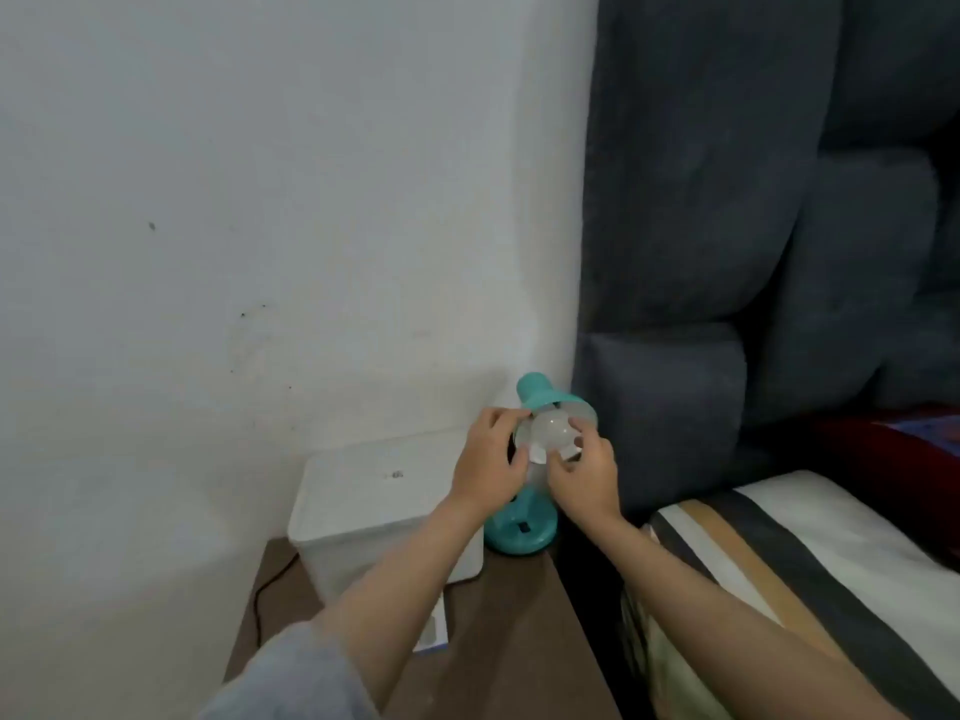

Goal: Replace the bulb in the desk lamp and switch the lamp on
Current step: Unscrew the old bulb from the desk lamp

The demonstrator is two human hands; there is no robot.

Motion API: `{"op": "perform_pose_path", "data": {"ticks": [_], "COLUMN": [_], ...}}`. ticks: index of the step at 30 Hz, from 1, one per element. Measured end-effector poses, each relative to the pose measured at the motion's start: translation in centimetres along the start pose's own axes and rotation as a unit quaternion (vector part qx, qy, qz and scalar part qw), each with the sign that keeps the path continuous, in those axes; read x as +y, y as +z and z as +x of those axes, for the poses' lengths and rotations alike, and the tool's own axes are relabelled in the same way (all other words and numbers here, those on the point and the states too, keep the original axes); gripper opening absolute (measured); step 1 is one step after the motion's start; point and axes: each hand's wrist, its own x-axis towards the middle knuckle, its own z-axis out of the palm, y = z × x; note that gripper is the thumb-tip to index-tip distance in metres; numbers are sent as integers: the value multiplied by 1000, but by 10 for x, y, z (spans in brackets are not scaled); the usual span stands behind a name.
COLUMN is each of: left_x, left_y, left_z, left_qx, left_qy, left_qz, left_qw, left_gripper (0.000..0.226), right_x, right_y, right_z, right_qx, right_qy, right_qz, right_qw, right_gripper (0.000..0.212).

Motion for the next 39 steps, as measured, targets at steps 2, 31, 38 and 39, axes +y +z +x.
{"op": "perform_pose_path", "data": {"ticks": [2, 31, 38, 39], "left_x": [-5, -16, -15, -16], "left_y": [4, 23, 24, 25], "left_z": [7, 22, 23, 23], "left_qx": [26, 107, 103, 104], "left_qy": [1, -50, -52, -52], "left_qz": [-6, -94, -97, -98], "left_qw": [1000, 989, 989, 988], "left_gripper": [34, 33, 32, 32], "right_x": [-1, 12, 23, 22], "right_y": [5, 42, 47, 47], "right_z": [5, 14, 12, 11], "right_qx": [22, 130, 141, 147], "right_qy": [4, 92, 17, 34], "right_qz": [17, 146, 126, 145], "right_qw": [1000, 976, 982, 978], "right_gripper": [49, 58, 50, 52]}}
